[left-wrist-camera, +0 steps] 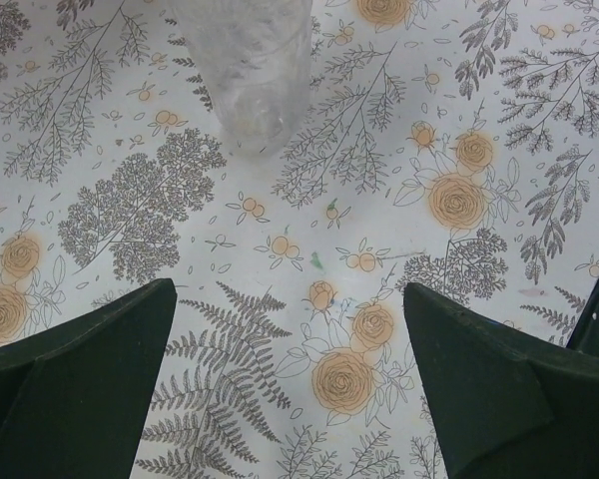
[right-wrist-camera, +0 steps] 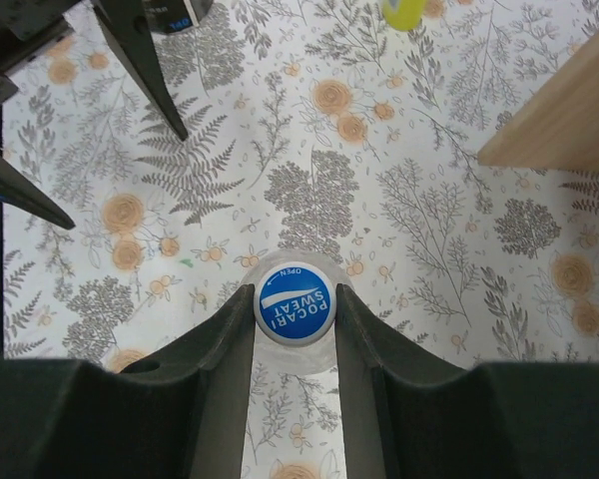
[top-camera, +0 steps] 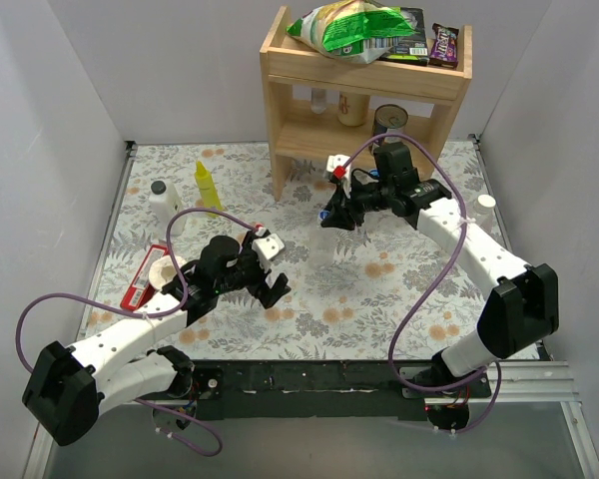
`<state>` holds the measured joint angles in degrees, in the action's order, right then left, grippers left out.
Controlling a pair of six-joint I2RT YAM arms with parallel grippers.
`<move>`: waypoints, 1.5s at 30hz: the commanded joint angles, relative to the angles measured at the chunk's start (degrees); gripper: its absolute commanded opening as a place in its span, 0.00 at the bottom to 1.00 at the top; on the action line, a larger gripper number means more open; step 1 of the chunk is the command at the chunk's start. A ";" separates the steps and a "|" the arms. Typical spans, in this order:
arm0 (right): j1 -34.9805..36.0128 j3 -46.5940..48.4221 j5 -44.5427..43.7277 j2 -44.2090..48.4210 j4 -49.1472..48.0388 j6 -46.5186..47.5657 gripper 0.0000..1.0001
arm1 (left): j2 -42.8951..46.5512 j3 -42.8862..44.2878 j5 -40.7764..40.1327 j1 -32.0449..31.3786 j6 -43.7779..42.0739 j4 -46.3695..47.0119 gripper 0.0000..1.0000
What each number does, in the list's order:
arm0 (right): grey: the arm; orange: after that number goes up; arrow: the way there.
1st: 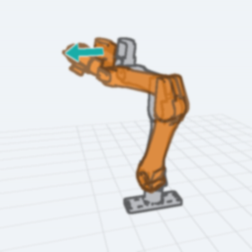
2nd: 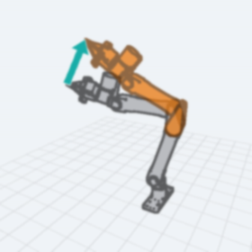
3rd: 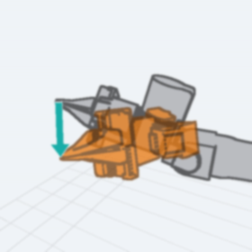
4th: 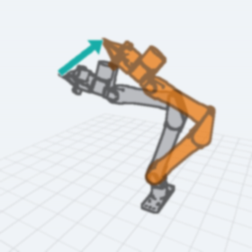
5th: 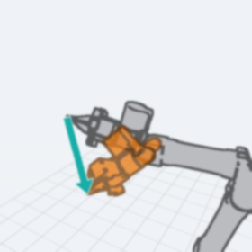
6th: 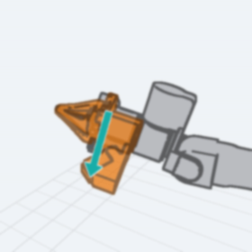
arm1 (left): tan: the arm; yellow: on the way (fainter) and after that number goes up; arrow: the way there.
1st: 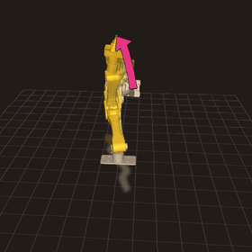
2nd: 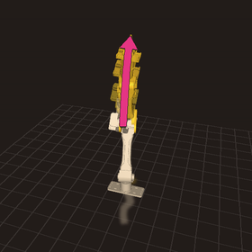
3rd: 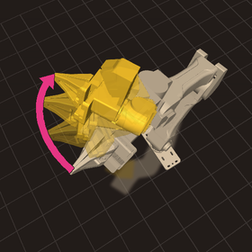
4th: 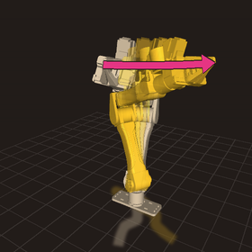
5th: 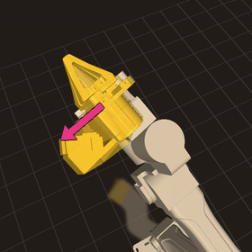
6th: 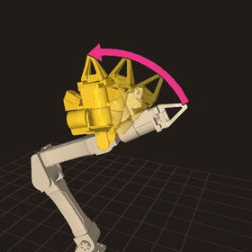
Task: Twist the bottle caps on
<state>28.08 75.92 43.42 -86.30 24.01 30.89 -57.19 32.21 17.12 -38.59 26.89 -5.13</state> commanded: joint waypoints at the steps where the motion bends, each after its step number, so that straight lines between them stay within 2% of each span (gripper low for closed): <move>1: -0.92 0.72 0.00 -0.80 -1.51 2.77 0.13 | 1.03 0.31 0.36 0.36 -0.44 -1.03 0.98; 5: -0.92 -0.24 0.09 -0.97 -1.86 3.03 0.18 | 0.94 0.31 1.16 0.53 -0.70 -1.20 0.98; 11: -0.92 -1.65 -1.40 -1.50 -1.95 0.75 0.28 | 0.68 0.23 1.86 0.53 -1.14 -1.20 0.98; 12: -0.92 -1.83 -1.41 -1.15 -2.12 0.48 0.32 | 0.76 0.23 1.95 0.53 -1.14 -1.29 0.98; 20: -0.92 -4.02 -1.32 0.52 -3.53 0.13 0.44 | 0.50 0.14 3.09 0.53 -1.41 -1.03 0.98; 34: -0.92 -4.38 -1.06 2.28 -4.67 -0.39 0.59 | 0.24 -0.30 4.05 0.53 -1.76 -0.50 0.98; 35: -0.92 -4.38 -1.14 2.54 -4.67 -0.74 0.69 | 0.24 -0.30 4.06 0.53 -1.76 -0.33 0.98; 37: -0.92 -3.77 -1.40 2.72 -4.50 -1.01 0.75 | -0.03 -0.39 4.23 0.53 -1.67 -0.06 0.98; 38: -1.00 -3.50 -2.02 2.72 -3.98 -1.01 0.80 | -0.03 -0.48 4.23 0.53 -1.67 0.03 0.98; 41: -1.00 -0.34 -5.88 2.72 -1.00 -2.06 0.86 | -0.12 -0.30 3.27 0.53 -1.15 0.29 0.98; 45: -1.00 4.85 -15.18 4.29 3.32 -5.40 0.89 | 0.50 0.31 -0.42 0.53 1.23 1.69 0.98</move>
<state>27.11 74.26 36.73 -85.56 23.97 28.77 -57.56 32.21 19.88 -38.37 26.39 -5.48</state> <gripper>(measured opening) 0.879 0.981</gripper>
